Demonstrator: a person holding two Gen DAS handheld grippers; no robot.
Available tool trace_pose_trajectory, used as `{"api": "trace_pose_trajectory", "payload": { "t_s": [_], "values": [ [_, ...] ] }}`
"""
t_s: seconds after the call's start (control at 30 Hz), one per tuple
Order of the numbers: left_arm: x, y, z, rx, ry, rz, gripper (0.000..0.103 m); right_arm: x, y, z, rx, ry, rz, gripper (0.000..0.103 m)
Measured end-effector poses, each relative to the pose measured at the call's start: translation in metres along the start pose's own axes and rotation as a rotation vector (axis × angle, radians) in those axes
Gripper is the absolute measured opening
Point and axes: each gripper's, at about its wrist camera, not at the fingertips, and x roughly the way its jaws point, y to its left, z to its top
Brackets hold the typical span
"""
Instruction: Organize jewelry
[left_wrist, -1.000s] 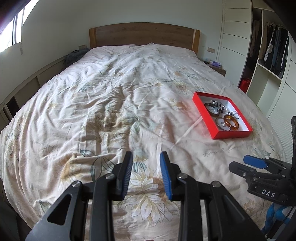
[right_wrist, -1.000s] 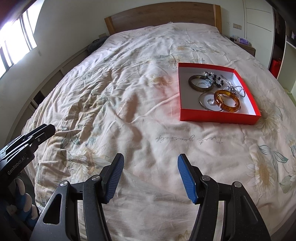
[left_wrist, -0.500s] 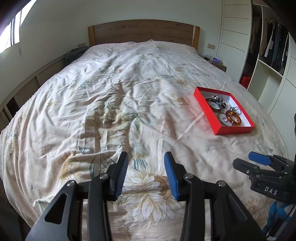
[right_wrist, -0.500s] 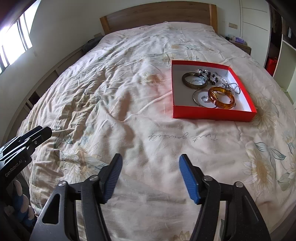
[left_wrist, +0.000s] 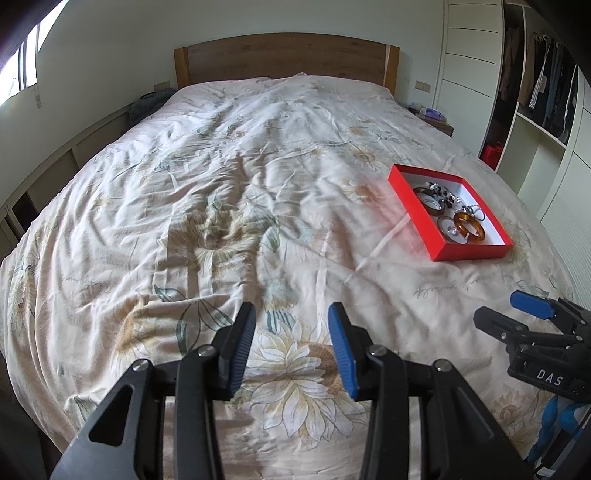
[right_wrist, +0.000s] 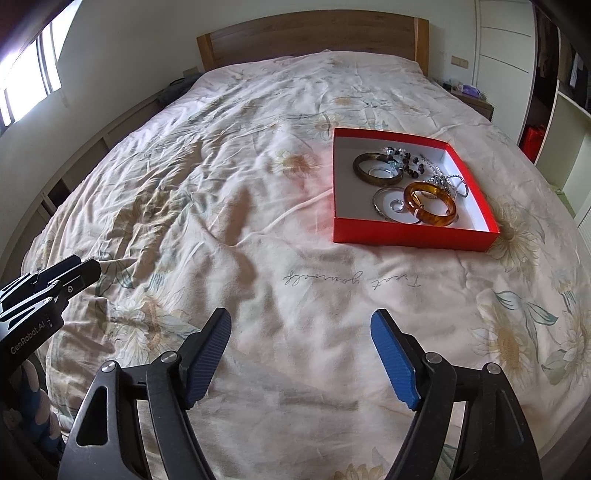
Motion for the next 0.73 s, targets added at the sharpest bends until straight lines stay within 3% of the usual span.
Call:
{"api": "trace_pose_trajectory", "payload": {
  "t_s": [0.73],
  "values": [
    [0.005,-0.005,-0.011,0.014,0.024,-0.014,0.039,0.003,-0.001,-0.002,0.0,0.007,-0.011,0.08]
  ]
}}
